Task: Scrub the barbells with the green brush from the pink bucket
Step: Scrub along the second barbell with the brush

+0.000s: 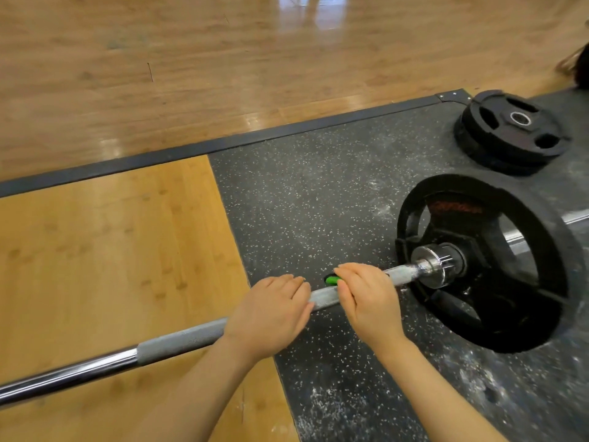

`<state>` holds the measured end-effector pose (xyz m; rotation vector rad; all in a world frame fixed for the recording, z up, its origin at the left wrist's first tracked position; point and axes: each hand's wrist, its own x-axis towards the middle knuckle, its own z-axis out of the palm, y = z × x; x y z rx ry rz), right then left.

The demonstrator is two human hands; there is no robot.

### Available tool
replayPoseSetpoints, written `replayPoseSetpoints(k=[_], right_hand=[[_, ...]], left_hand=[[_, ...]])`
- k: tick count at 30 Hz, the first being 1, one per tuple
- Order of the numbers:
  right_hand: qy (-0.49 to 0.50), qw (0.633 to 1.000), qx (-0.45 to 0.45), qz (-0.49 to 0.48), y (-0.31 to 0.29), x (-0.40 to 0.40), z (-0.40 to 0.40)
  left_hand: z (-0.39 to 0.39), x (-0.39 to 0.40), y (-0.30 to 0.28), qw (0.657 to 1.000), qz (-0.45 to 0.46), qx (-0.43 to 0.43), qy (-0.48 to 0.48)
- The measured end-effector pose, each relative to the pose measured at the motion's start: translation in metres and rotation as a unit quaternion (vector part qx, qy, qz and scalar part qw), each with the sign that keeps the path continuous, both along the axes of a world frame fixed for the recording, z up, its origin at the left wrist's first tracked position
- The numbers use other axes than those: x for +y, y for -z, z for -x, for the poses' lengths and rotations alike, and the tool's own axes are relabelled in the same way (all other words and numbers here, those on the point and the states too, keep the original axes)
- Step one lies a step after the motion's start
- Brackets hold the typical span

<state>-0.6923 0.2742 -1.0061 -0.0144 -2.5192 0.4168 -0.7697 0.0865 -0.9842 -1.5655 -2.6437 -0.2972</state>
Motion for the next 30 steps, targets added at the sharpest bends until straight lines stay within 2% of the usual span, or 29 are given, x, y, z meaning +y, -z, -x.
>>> replayPoseSetpoints(k=[6, 12, 17, 21, 26, 30], right_hand=[[0.006, 1.000, 0.004, -0.026, 0.000, 0.028, -0.002], [0.068, 0.997, 0.023, 0.021, 0.000, 0.026, 0.005], [-0.015, 1.000, 0.014, -0.019, -0.001, -0.006, 0.013], [-0.045, 0.998, -0.021, -0.047, -0.004, 0.015, 0.015], [0.007, 0.997, -0.061, -0.035, -0.014, 0.065, 0.010], [0.026, 0.997, -0.066, -0.032, -0.013, 0.070, 0.011]], left_hand=[[0.004, 0.000, 0.002, 1.000, -0.002, 0.016, 0.000], [0.010, 0.002, 0.004, 1.000, -0.004, 0.021, 0.000], [0.017, 0.004, 0.006, 0.999, -0.006, 0.031, -0.004], [0.023, 0.005, 0.007, 0.999, -0.004, 0.041, -0.003], [0.027, 0.004, 0.005, 0.999, -0.013, 0.035, -0.003], [0.031, 0.006, 0.003, 0.999, -0.001, 0.040, -0.002]])
